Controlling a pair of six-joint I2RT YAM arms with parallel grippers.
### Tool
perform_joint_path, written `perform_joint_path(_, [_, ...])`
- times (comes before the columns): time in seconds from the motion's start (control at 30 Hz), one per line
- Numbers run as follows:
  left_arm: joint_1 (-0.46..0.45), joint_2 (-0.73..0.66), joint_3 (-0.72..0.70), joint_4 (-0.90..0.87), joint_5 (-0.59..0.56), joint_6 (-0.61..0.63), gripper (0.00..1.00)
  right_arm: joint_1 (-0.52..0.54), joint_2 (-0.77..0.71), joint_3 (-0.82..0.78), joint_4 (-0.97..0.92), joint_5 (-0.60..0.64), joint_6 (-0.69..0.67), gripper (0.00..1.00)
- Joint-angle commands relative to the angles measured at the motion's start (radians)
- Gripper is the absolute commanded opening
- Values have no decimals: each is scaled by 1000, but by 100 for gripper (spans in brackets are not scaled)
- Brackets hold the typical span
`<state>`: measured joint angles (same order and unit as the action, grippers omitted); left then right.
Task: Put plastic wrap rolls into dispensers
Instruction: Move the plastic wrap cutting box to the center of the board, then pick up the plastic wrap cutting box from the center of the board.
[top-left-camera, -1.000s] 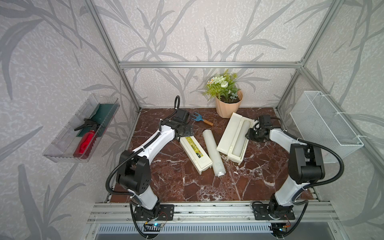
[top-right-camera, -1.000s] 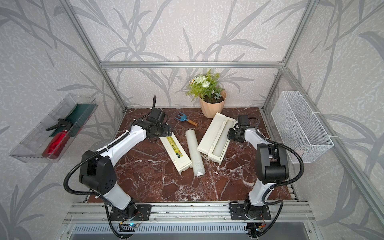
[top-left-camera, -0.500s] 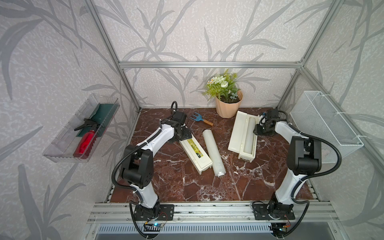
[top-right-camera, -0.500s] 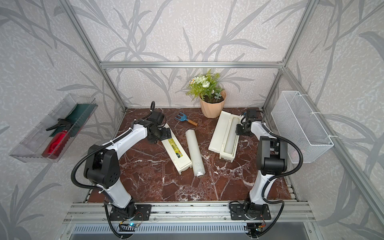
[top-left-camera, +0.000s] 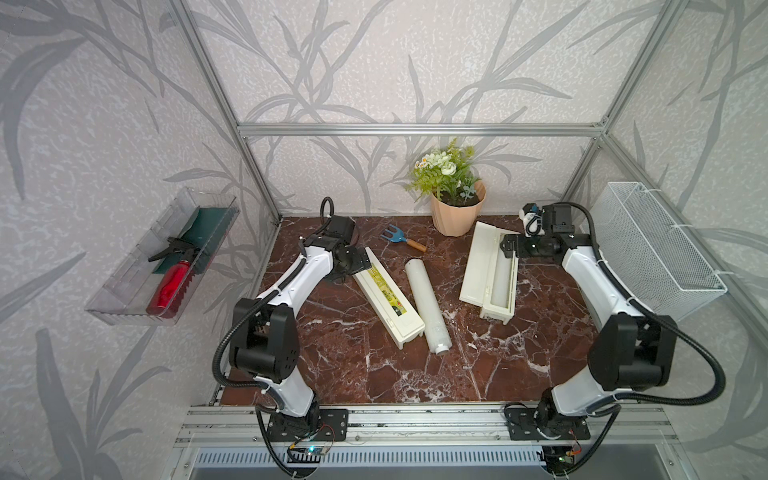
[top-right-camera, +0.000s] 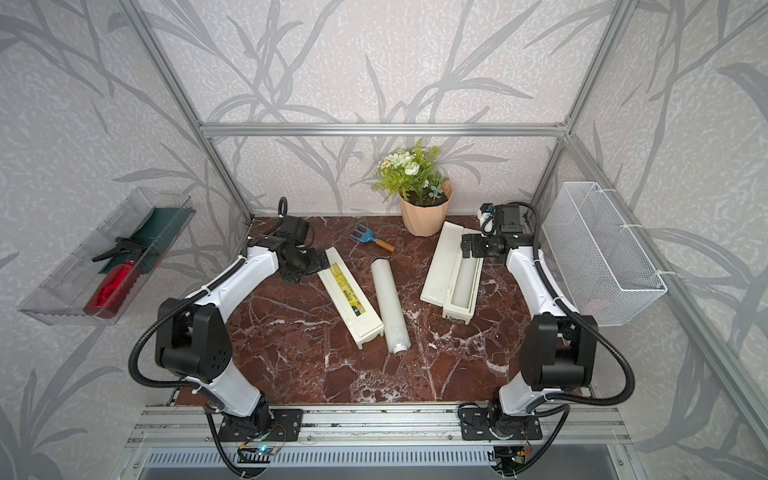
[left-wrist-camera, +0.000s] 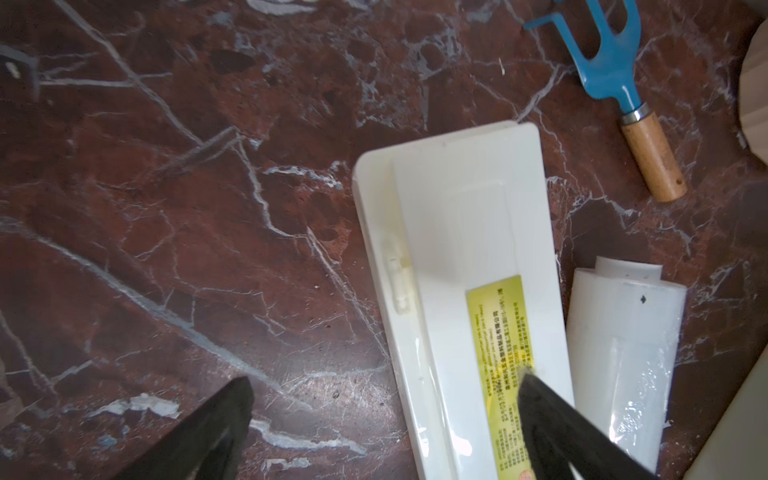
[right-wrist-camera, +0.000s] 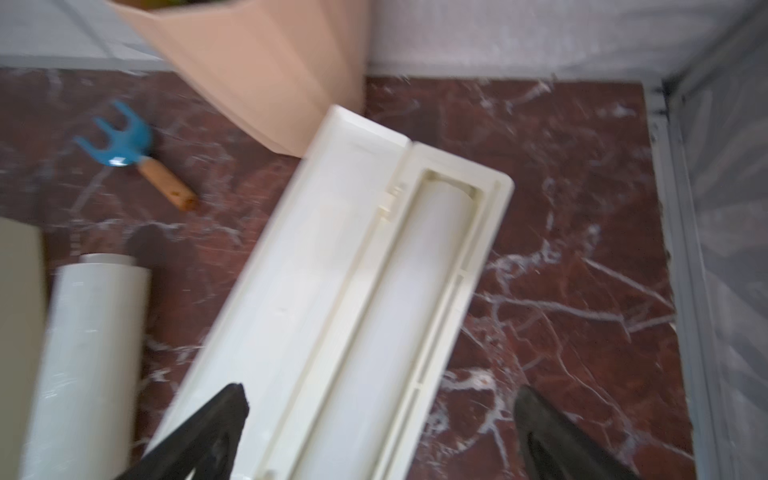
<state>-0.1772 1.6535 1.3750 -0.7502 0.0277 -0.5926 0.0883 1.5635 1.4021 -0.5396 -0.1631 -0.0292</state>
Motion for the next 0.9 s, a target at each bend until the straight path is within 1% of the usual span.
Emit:
perform_joint_path(0.0, [58, -81, 7, -13, -30, 15, 100, 231, 28, 46, -65, 34, 42, 100])
perform_joint_path(0.1, [122, -130, -33, 47, -19, 8, 100, 417, 112, 127, -55, 59, 104, 100])
perform_joint_path(0.2, [170, -136, -27, 56, 1, 24, 99, 542, 247, 231, -42, 79, 156, 100])
perform_joint_path(0.3, [183, -120, -1, 25, 29, 59, 100, 624, 379, 354, -47, 94, 163, 100])
perform_joint_path(0.4, [188, -129, -27, 40, 43, 82, 99, 673, 528, 494, -66, 70, 163, 100])
perform_joint_path(0.5, [199, -143, -58, 75, 55, 91, 100, 702, 636, 619, -110, 44, 173, 100])
perform_joint_path(0.63, [216, -143, -62, 81, 83, 104, 100, 749, 733, 734, -134, 88, 164, 100])
perform_joint_path(0.7, [225, -142, -65, 80, 91, 117, 100, 759, 802, 818, -175, 97, 160, 100])
perform_joint_path(0.77, [235, -141, -69, 79, 99, 127, 99, 767, 884, 939, -265, 114, 153, 100])
perform_joint_path(0.87, [253, -141, -72, 76, 109, 140, 100, 776, 1028, 1169, -404, 117, 149, 100])
